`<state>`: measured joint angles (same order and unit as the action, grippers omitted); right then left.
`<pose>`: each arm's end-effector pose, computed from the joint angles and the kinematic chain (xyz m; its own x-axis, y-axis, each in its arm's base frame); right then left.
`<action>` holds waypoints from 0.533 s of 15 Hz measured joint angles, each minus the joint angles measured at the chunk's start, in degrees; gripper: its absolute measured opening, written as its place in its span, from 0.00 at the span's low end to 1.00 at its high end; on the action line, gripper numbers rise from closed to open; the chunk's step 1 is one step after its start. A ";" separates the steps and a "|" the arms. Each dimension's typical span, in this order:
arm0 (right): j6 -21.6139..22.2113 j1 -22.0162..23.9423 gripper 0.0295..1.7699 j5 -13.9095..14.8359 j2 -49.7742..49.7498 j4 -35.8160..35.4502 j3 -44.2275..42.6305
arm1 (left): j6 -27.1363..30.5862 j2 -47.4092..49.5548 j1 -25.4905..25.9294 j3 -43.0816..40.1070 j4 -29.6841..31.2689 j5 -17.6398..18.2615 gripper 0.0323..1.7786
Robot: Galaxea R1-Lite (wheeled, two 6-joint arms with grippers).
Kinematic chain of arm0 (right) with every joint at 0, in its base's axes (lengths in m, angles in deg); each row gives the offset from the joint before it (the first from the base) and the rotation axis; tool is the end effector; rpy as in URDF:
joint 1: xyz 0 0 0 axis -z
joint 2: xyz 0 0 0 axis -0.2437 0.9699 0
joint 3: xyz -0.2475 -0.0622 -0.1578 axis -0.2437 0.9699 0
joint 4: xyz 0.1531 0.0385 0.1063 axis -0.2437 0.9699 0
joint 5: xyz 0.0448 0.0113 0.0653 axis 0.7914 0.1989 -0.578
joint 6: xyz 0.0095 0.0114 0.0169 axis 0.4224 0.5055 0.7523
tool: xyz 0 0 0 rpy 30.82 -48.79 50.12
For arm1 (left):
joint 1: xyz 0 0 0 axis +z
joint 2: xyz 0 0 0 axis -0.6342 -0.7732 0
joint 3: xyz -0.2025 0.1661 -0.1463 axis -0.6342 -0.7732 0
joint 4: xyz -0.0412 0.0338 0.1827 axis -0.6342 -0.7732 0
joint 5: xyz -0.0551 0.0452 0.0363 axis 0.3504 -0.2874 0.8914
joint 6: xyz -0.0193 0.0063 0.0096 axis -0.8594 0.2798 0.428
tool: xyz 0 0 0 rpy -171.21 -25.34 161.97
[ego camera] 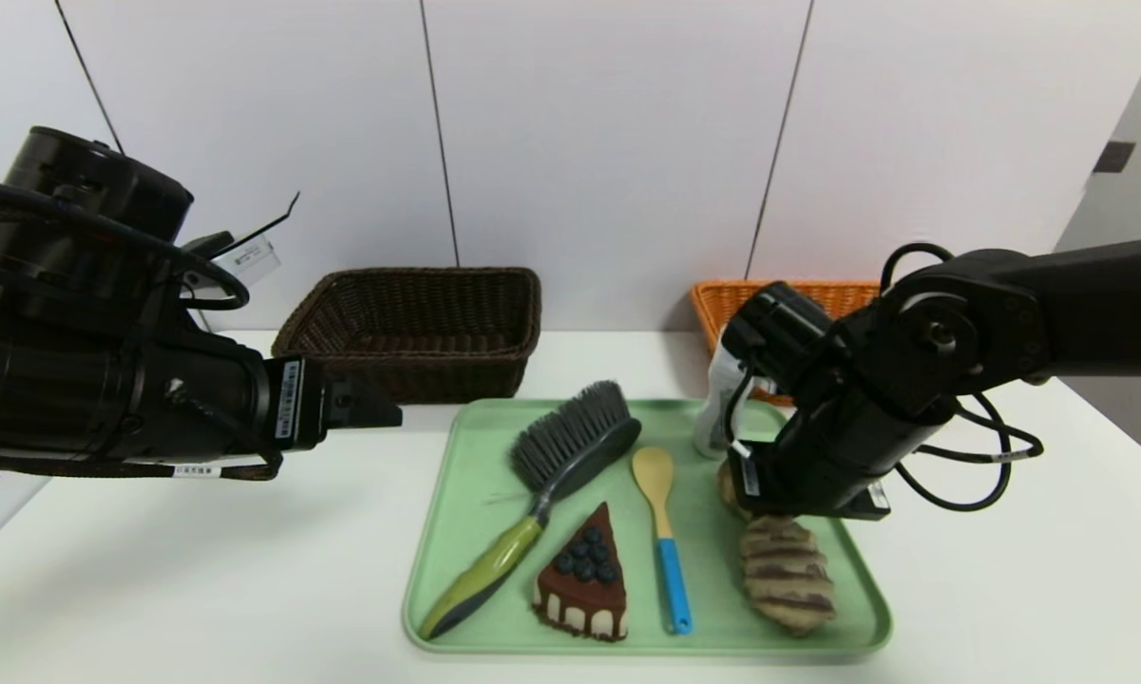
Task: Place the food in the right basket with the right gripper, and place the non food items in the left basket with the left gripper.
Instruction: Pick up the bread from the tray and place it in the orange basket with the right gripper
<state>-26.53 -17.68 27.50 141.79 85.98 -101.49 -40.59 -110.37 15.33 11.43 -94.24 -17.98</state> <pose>0.2767 0.1694 0.1636 0.3107 0.0960 -0.9456 0.0169 0.9942 0.1065 0.2017 -0.0904 0.2547 0.6896 -0.3306 -0.6443 0.1668 0.9383 -0.3029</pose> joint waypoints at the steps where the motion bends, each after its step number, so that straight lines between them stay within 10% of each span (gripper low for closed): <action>1: 0.79 0.00 0.04 -0.35 -0.99 0.63 0.02 | 0.00 0.15 0.02 0.00 -0.11 0.00 0.95; 8: 2.61 4.72 0.04 -4.82 -13.75 7.67 0.09 | 0.06 1.41 0.24 -0.09 -0.38 -0.28 0.95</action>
<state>-23.92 -12.96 22.68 128.04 93.65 -101.41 -40.53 -108.96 15.57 11.34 -94.61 -18.26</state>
